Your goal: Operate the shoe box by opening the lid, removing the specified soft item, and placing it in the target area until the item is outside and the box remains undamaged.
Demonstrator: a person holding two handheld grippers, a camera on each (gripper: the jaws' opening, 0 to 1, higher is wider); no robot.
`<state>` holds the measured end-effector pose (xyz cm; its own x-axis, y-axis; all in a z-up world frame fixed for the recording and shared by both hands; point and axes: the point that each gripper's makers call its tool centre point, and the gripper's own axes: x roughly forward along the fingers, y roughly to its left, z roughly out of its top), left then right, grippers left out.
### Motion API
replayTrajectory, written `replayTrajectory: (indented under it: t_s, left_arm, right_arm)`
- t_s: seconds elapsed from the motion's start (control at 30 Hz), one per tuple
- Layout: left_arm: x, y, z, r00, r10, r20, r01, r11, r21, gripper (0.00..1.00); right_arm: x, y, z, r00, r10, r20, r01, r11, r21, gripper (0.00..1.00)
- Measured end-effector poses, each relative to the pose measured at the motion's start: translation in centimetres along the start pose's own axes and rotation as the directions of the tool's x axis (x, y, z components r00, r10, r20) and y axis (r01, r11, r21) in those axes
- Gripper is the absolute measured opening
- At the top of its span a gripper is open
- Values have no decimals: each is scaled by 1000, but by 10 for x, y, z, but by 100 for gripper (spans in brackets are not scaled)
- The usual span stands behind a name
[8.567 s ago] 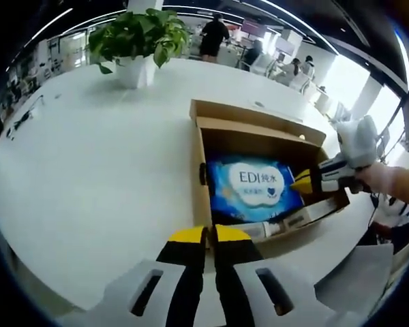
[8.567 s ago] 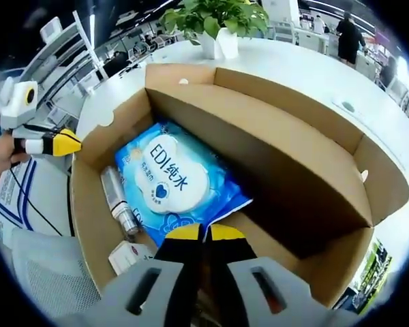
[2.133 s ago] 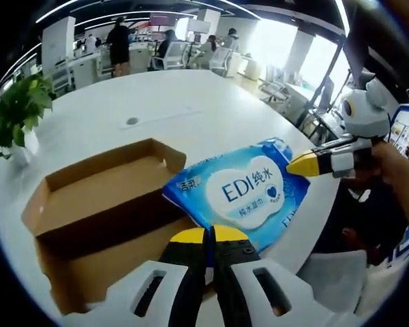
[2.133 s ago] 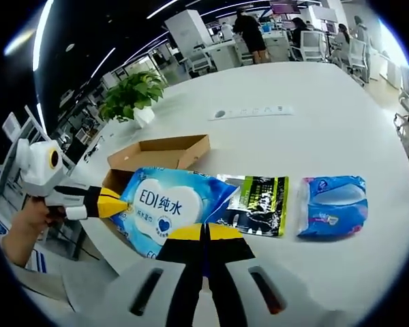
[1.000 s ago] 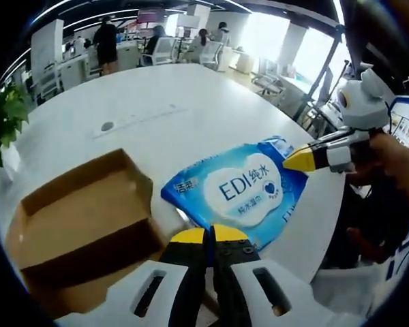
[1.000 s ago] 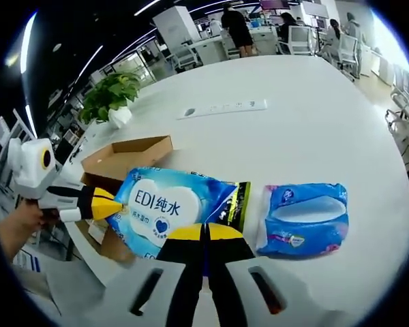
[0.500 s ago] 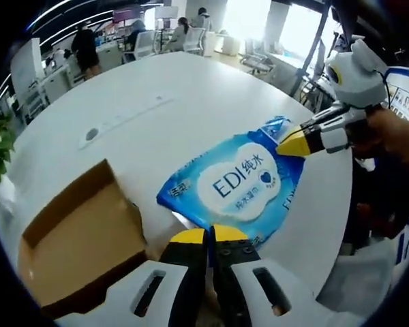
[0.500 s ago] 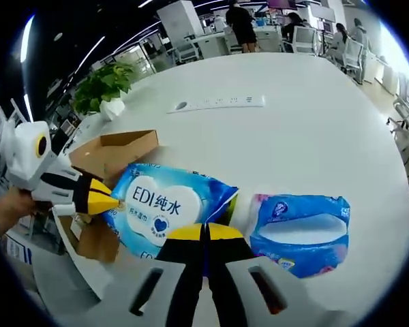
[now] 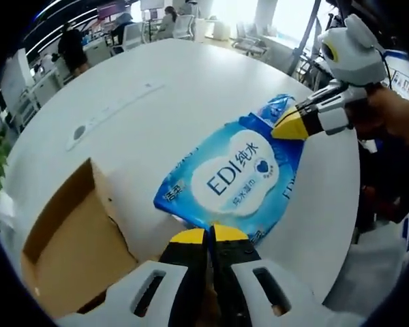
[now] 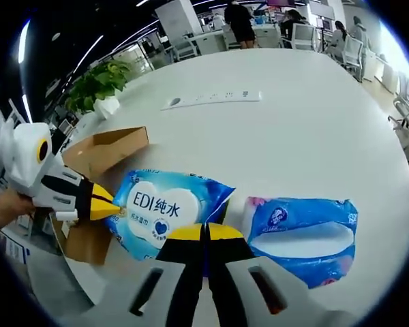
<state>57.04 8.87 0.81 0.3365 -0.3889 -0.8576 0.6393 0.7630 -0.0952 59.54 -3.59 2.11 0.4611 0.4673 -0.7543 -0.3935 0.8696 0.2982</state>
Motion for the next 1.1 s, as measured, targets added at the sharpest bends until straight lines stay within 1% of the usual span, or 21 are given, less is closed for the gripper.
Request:
replayTrajectory:
  t_s: [0.1, 0.27, 0.33, 0.4, 0.53, 0.67, 0.7, 0.73, 0.8, 0.93, 1.0, 1.03, 1.1]
  left_arm:
    - [3, 2, -1, 1000, 3, -5, -3, 1000, 6, 0]
    - [6, 4, -2, 1000, 9, -13, -9, 1000, 21, 0]
    - [6, 4, 0, 1000, 10, -11, -10, 999, 35, 0]
    - [7, 4, -2, 1000, 14, -23, -13, 998, 58, 0]
    - [8, 2, -4, 999, 26, -34, -22, 995, 99, 0]
    - [9, 3, -4, 999, 38, -32, -34, 993, 113, 0]
    - [9, 4, -3, 999, 38, -27, -35, 994, 107, 0]
    - [8, 5, -2, 999, 37, -18, -35, 996, 80, 0]
    - [7, 6, -1, 1000, 30, -10, -29, 998, 55, 0]
    - [4, 5, 0, 1000, 24, 2, -25, 999, 40, 1]
    - [2, 6, -1, 1000, 27, 5, -27, 999, 37, 1]
    - [0, 6, -1, 1000, 25, 7, -26, 999, 36, 2]
    - [-3, 7, -2, 1000, 26, 7, -26, 999, 30, 2]
  right_arm:
    - [3, -2, -1, 1000, -3, 4, 3, 1000, 3, 0]
    - [12, -8, -5, 1000, -15, 7, 15, 1000, -18, 0]
    - [13, -10, -5, 1000, -24, 8, 24, 999, -22, 0]
    - [15, -11, -5, 1000, -22, 6, 22, 1000, -22, 0]
    - [16, -13, -5, 999, -36, 11, 37, 998, -53, 0]
    - [16, -17, -5, 998, -52, 21, 53, 995, -80, 0]
    - [16, -18, -5, 998, -56, 23, 58, 995, -84, 0]
    - [16, -17, -6, 998, -58, 23, 59, 995, -83, 0]
    - [16, -19, -6, 997, -65, 31, 67, 995, -80, 1]
    - [13, -24, -1, 995, -87, 58, 91, 992, -86, 0]
    - [10, -24, 1, 994, -88, 66, 94, 992, -85, 0]
    - [8, -25, 5, 992, -89, 85, 97, 991, -89, 0]
    - [5, -24, 9, 992, -83, 98, 90, 993, -76, 0]
